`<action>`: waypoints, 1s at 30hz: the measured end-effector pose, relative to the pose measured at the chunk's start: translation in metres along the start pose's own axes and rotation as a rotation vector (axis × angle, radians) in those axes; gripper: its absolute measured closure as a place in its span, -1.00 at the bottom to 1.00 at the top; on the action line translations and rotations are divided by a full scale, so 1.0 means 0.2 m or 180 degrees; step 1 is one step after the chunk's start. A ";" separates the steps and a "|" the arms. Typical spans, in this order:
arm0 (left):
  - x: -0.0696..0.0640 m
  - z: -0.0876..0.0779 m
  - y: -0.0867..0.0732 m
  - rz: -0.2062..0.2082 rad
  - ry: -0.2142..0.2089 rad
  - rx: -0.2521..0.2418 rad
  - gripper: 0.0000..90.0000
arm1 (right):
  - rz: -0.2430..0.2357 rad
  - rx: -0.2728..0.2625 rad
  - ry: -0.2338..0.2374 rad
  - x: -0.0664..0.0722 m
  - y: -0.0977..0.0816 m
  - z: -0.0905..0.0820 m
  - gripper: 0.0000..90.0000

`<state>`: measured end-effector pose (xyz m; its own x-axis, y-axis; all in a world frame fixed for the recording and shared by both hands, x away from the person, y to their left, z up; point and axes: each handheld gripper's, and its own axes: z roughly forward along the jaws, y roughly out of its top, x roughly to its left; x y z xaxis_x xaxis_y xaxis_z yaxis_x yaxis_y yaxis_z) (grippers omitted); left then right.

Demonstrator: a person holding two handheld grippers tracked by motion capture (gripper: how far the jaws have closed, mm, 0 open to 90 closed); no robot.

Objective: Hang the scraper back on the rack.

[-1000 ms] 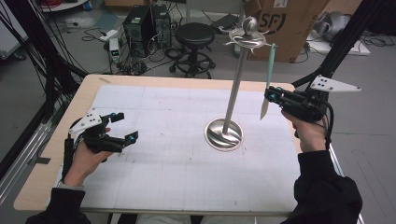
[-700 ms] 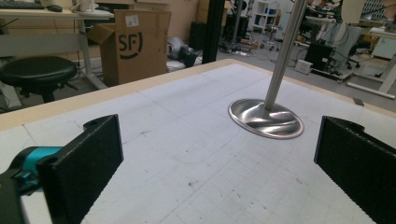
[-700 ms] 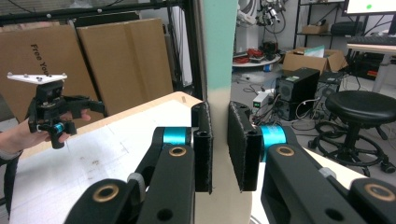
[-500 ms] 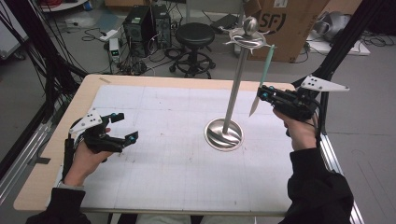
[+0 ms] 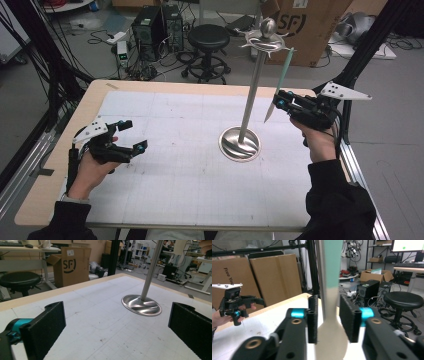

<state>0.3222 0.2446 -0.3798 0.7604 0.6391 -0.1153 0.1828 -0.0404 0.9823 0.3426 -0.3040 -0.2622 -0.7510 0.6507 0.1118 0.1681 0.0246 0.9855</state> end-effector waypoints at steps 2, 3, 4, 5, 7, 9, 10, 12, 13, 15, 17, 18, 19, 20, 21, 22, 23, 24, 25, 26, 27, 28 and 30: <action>0.00 0.00 0.00 -0.0008 -0.0001 -0.0004 -0.96 | -0.0006 -0.0045 -0.0063 0.01 0.00 -0.01 0.17; 0.00 0.00 0.00 -0.0002 -0.0005 -0.0004 -0.96 | 0.0010 -0.0056 -0.0082 0.01 -0.01 -0.02 0.08; 0.00 0.00 0.00 -0.0001 -0.0002 0.0003 -0.96 | -0.0008 -0.0077 -0.0108 0.02 -0.01 -0.03 -0.01; 0.00 0.00 0.00 0.0006 -0.0006 0.0010 -0.96 | -0.0027 -0.0109 -0.0127 0.02 -0.02 -0.04 -0.08; 0.00 0.00 0.00 -0.0005 -0.0005 0.0015 -0.96 | -0.0043 -0.0121 -0.0129 0.02 -0.04 -0.05 -0.27; 0.00 0.00 0.00 -0.0004 -0.0006 0.0016 -0.96 | -0.0095 -0.0103 -0.0164 0.02 -0.07 -0.06 -0.44; 0.00 0.00 0.00 -0.0003 -0.0001 0.0022 -0.96 | -0.0094 -0.0061 -0.0173 0.03 -0.09 -0.07 -0.56; 0.00 0.01 0.00 -0.0001 -0.0009 0.0024 -0.96 | -0.0131 -0.0014 -0.0210 0.03 -0.13 -0.08 -0.69; 0.00 0.01 -0.01 0.0006 -0.0010 0.0030 -0.96 | -0.0133 0.0022 -0.0199 0.03 -0.15 -0.08 -0.72; -0.01 0.01 -0.01 0.0008 -0.0003 0.0039 -0.96 | -0.0169 0.0044 -0.0212 0.04 -0.19 -0.09 -0.82; -0.01 0.01 -0.01 0.0003 -0.0006 0.0039 -0.96 | -0.0167 0.0066 -0.0243 0.05 -0.22 -0.10 -0.99; -0.01 0.01 -0.01 0.0005 -0.0006 0.0040 -0.96 | -0.0138 0.0074 -0.0248 0.06 -0.23 -0.10 -0.99; -0.01 0.01 -0.01 0.0008 -0.0012 0.0044 -0.96 | -0.0154 0.0062 -0.0240 0.06 -0.25 -0.11 -0.99; -0.01 0.01 -0.01 0.0006 -0.0013 0.0043 -0.96 | -0.0165 0.0051 -0.0251 0.07 -0.26 -0.12 -0.99; -0.01 0.01 -0.01 0.0002 -0.0011 0.0039 -0.96 | -0.0180 0.0053 -0.0258 0.08 -0.27 -0.12 -0.99; -0.01 0.01 -0.01 -0.0003 -0.0019 0.0038 -0.96 | -0.0179 0.0049 -0.0252 0.08 -0.28 -0.12 -0.99; -0.01 0.01 -0.01 -0.0005 -0.0022 0.0036 -0.96 | -0.0178 0.0049 -0.0243 0.09 -0.29 -0.13 -0.99; -0.01 0.01 -0.01 -0.0005 -0.0021 0.0036 -0.96 | -0.0197 0.0054 -0.0259 0.09 -0.31 -0.13 -0.99; -0.01 0.01 -0.01 -0.0007 -0.0024 0.0043 -0.96 | -0.0189 0.0068 -0.0263 0.10 -0.32 -0.13 -0.99; -0.01 0.01 -0.01 -0.0014 -0.0025 0.0044 -0.96 | -0.0189 0.0069 -0.0275 0.10 -0.33 -0.13 -0.99; -0.01 0.01 -0.01 -0.0015 -0.0019 0.0038 -0.96 | -0.0176 0.0065 -0.0270 0.10 -0.35 -0.13 -0.99; -0.01 0.01 -0.01 -0.0017 -0.0019 0.0038 -0.96 | -0.0173 0.0058 -0.0263 0.10 -0.36 -0.13 -0.99; -0.01 0.01 -0.02 -0.0003 -0.0019 0.0043 -0.96 | -0.0171 0.0080 -0.0273 0.09 -0.40 -0.14 -0.99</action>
<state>0.3223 0.2421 -0.3831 0.7639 0.6346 -0.1171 0.1920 -0.0502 0.9801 0.2985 -0.3150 -0.3350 -0.7021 0.7105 0.0466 0.1459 0.0796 0.9861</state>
